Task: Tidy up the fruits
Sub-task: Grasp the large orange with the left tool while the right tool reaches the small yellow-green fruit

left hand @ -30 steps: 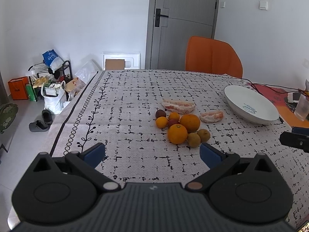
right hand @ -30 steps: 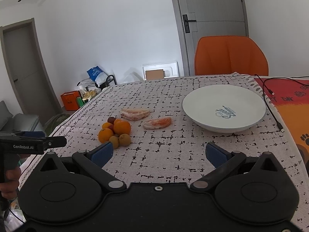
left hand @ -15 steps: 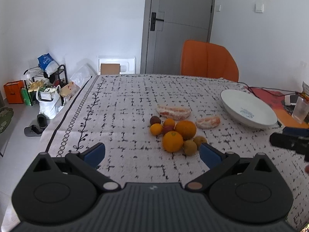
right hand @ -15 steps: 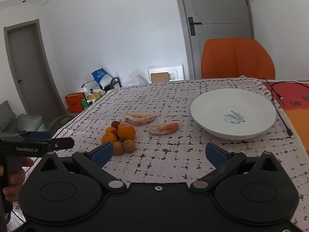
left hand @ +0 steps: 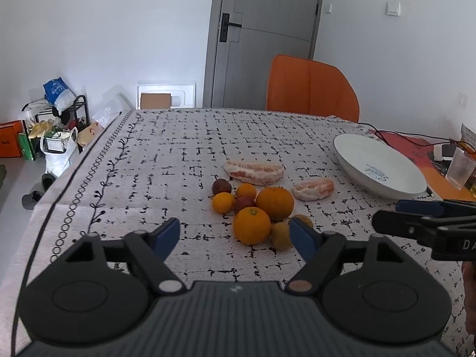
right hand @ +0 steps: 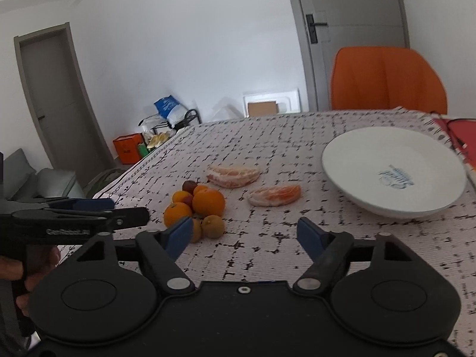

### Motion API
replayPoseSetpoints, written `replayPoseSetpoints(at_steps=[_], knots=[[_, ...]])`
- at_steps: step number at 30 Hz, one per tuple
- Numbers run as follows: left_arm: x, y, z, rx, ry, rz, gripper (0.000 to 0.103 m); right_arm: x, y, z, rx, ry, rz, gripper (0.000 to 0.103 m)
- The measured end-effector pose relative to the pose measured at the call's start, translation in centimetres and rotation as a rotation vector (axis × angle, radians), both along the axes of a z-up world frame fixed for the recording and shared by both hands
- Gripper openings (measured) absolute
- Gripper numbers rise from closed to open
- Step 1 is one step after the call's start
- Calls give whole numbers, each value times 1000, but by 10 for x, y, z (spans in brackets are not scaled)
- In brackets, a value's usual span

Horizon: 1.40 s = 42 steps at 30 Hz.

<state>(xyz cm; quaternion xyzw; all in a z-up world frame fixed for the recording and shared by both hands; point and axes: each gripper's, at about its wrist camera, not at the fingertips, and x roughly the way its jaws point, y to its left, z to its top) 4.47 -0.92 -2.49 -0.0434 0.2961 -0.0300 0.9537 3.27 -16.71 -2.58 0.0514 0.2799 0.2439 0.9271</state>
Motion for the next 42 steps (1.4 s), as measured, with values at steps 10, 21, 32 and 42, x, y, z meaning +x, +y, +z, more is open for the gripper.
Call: replayPoseSetpoints(at_steps=[10,21,32,42], knots=[[19,-1,-12,-20,24,-1,64,21,18,-15,-7,61,41,54],[40,0,-26,-68,61,-7,56,36,28,-24,-15,100,61,47],[36,0,-31,-104,62,-50,34,42,41,-26,-27,106,88,42],[24,10,-19,-71,41,-4,34,49,49,-29,6,96,102,23]])
